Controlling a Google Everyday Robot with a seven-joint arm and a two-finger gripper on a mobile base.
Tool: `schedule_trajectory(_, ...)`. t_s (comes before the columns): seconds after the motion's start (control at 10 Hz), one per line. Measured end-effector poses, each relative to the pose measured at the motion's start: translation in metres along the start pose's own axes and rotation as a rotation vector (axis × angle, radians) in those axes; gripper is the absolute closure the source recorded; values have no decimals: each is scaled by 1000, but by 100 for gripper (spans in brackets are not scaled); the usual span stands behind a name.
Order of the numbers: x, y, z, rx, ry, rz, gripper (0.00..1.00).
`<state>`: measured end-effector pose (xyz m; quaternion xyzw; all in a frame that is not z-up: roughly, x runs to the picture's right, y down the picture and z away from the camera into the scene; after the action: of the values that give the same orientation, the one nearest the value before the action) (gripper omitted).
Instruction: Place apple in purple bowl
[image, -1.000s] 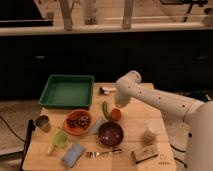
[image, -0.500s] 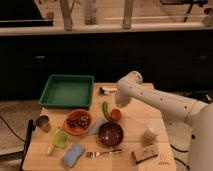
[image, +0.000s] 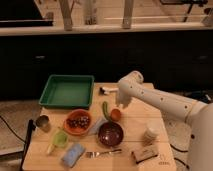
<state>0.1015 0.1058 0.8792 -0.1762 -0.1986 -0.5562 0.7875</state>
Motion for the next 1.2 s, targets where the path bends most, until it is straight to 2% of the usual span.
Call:
schedule_trajectory(0.6,-9,-2,10,-3,-33,-26,20)
schedule_trajectory(1.2,-31,2,26,-8,-101,-44,21)
